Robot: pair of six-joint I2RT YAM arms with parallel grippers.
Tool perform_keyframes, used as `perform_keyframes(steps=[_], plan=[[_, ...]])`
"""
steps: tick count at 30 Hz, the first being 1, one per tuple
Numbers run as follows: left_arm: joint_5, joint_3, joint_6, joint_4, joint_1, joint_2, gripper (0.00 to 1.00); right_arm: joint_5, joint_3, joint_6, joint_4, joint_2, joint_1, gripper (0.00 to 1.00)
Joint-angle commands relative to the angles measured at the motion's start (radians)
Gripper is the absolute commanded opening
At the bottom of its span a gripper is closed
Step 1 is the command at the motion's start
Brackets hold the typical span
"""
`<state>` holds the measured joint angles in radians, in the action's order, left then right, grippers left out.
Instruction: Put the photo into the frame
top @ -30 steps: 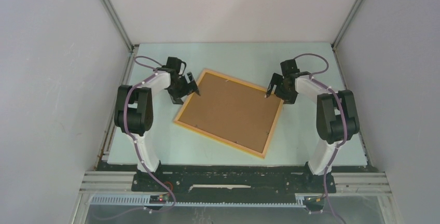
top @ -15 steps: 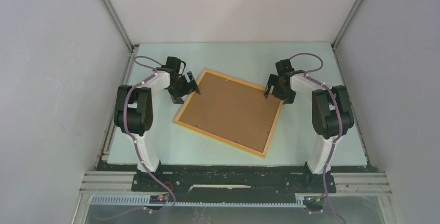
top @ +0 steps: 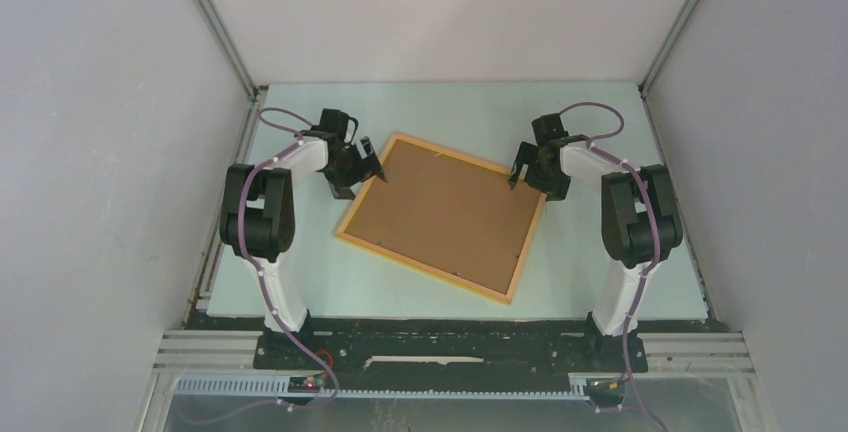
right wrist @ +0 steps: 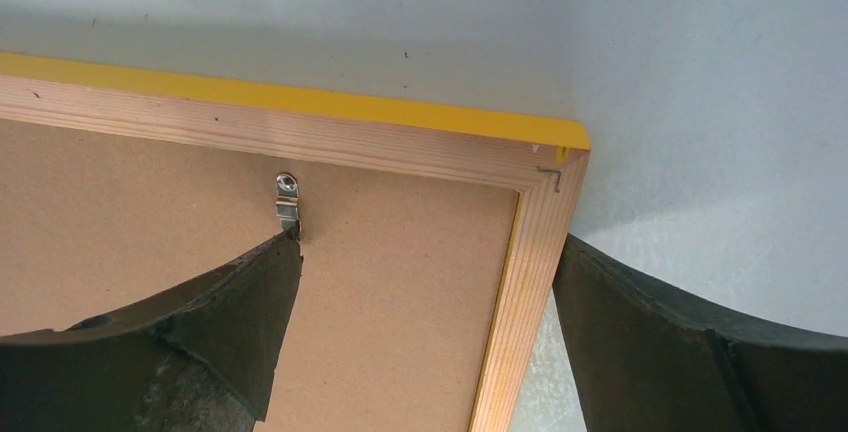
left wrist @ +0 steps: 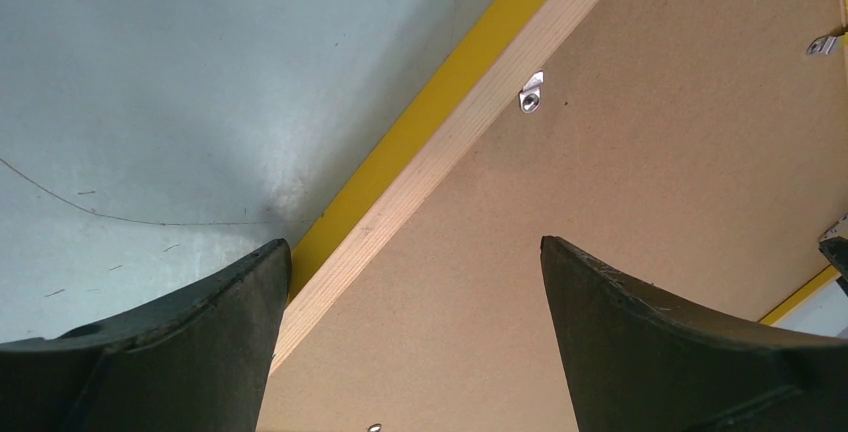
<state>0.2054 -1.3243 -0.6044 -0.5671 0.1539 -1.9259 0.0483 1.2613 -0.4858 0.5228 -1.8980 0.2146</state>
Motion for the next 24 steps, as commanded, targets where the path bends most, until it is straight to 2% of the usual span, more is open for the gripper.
perform_keyframes(steps=[1, 4, 7, 14, 18, 21, 24], plan=[[0.081, -0.006, -0.039, 0.032, 0.007, 0.047, 0.93, -0.068, 0.026, -0.064, -0.033, -0.003, 0.032, 1.00], [0.081, -0.006, -0.039, 0.033, 0.008, 0.047, 0.93, -0.024, 0.035, -0.064, -0.018, -0.011, 0.038, 1.00], [0.080, -0.005, -0.038, 0.034, 0.007, 0.050, 0.93, -0.099, 0.036, -0.064, -0.023, -0.019, 0.036, 1.00], [0.088, -0.003, -0.040, 0.036, 0.007, 0.051, 0.93, -0.152, 0.036, -0.071, -0.029, -0.007, 0.039, 1.00], [0.091, -0.004, -0.041, 0.037, 0.006, 0.052, 0.93, -0.170, 0.034, -0.107, -0.021, -0.017, 0.026, 1.00], [0.092, -0.001, -0.043, 0.040, 0.006, 0.053, 0.93, -0.253, 0.032, -0.156, -0.021, -0.029, 0.011, 1.00], [0.097, 0.000, -0.044, 0.042, 0.006, 0.053, 0.93, -0.143, 0.041, -0.171, 0.010, -0.022, 0.030, 1.00]])
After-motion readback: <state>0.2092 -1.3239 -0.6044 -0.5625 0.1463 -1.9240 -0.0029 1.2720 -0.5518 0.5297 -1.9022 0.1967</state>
